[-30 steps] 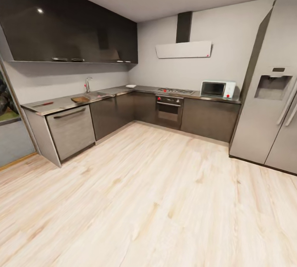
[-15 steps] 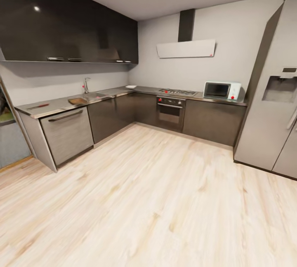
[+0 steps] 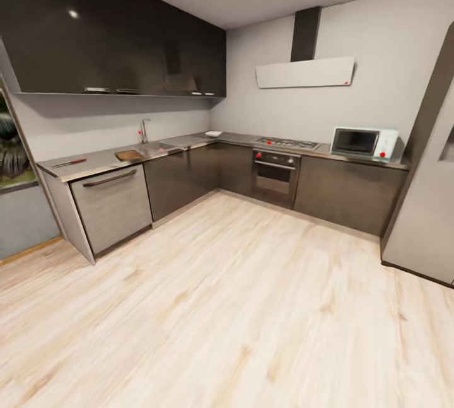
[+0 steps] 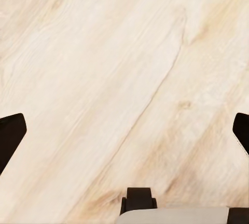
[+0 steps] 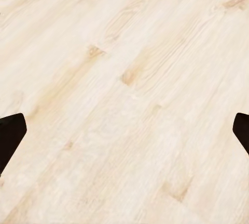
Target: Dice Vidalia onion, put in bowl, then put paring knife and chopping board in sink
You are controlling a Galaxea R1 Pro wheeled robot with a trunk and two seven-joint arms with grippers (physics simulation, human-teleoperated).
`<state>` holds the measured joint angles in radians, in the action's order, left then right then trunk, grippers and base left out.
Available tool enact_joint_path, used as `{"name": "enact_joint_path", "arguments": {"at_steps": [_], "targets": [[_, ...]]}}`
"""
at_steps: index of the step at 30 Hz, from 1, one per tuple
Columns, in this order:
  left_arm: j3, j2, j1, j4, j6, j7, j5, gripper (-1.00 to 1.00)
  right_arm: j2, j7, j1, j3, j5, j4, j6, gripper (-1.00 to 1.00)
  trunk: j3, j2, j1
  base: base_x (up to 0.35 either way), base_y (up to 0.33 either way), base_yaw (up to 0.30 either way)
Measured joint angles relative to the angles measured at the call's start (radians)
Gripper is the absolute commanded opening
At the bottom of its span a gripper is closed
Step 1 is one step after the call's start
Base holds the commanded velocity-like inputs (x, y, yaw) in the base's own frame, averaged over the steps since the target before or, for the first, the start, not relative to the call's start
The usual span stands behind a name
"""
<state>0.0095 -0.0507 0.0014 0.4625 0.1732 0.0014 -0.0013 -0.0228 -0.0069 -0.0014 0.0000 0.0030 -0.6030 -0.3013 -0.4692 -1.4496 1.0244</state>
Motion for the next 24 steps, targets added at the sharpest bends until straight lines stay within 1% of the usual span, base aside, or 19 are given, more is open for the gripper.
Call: {"name": "enact_joint_path", "arguments": {"at_steps": [24], "targets": [[0.000, 0.000, 0.000, 0.001, 0.000, 0.001, 0.000, 1.00, 0.002, 0.000, 0.000, 0.000, 0.000, 0.000, 0.000, 1.00, 0.000, 0.000, 0.000, 0.300, -0.103, 0.166]]}}
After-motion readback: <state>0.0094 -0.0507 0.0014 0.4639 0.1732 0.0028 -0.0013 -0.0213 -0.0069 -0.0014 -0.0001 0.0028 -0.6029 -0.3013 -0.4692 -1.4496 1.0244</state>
